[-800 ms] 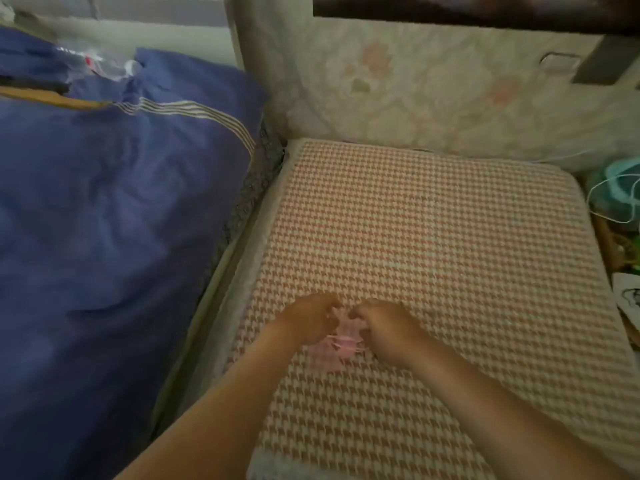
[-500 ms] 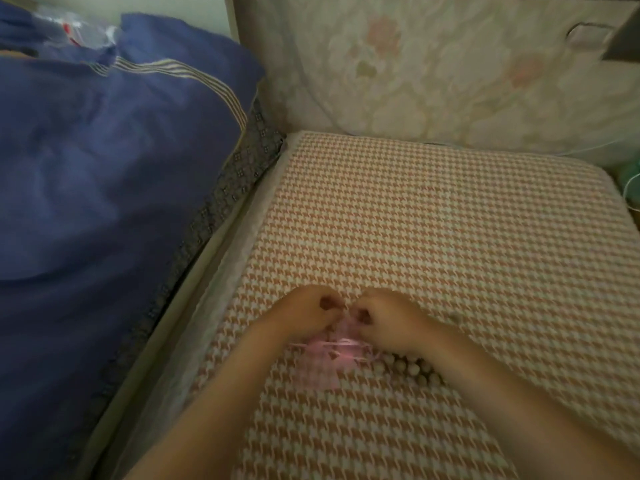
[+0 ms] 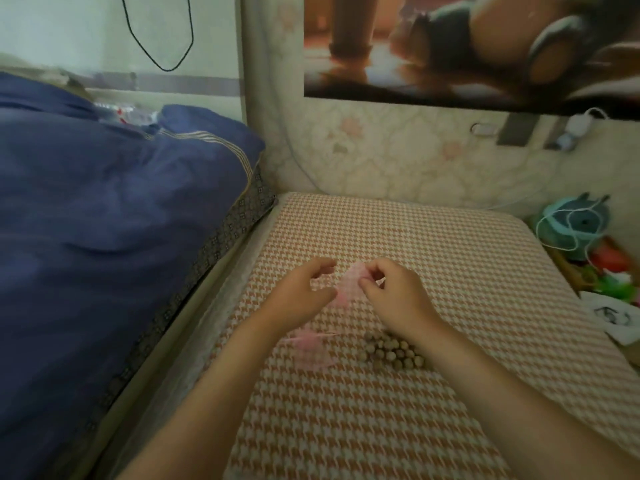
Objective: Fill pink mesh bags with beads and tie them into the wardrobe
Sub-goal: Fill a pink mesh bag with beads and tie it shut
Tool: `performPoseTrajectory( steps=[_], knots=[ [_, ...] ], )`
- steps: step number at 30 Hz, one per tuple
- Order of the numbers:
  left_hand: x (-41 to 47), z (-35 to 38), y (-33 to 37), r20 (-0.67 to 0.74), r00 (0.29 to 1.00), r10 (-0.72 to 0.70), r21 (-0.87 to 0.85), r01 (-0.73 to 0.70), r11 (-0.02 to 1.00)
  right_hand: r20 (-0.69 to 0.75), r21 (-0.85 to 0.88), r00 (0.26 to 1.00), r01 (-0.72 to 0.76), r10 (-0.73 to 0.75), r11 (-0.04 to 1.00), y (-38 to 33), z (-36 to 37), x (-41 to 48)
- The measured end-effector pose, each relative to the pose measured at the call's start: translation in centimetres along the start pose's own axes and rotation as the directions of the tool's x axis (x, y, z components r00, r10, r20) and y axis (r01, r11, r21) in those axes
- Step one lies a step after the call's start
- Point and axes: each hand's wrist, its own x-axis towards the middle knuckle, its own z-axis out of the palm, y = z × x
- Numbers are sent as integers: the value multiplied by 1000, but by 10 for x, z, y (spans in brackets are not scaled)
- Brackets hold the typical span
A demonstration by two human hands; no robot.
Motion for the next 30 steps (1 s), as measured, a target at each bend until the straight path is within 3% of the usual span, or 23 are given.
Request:
performPoseTrajectory(
  steps=[4,7,12,16,20,27,30],
  knots=[
    [-35,-7,31,1,999,43,-38,-43,998,-77,143,990,-105,117,984,-25,-19,-35],
    [-62,-4,44,-3,999,34,-106,-34,994,-1,310,961,-261,275,914,-34,-27,-66],
    [-106,12,46,40,999,-11,-107,15,994,53,353,911,-400,409,846,-30,-28,-116],
    [-130,26,44,52,995,-81,-172,89,981,-59,142,970,-227,237,963,-24,-25,-148],
    [-143,36,44,92,988,-127,-303,149,941,-14,100,996,-84,85,991,-27,-24,-163],
    [-137,55,49,128,969,-211,-419,245,874,89,329,975,-222,204,918,-3,-20,-162],
    [-132,61,52,97,974,-203,-385,225,895,140,341,972,-224,187,913,-1,-25,-156]
  ],
)
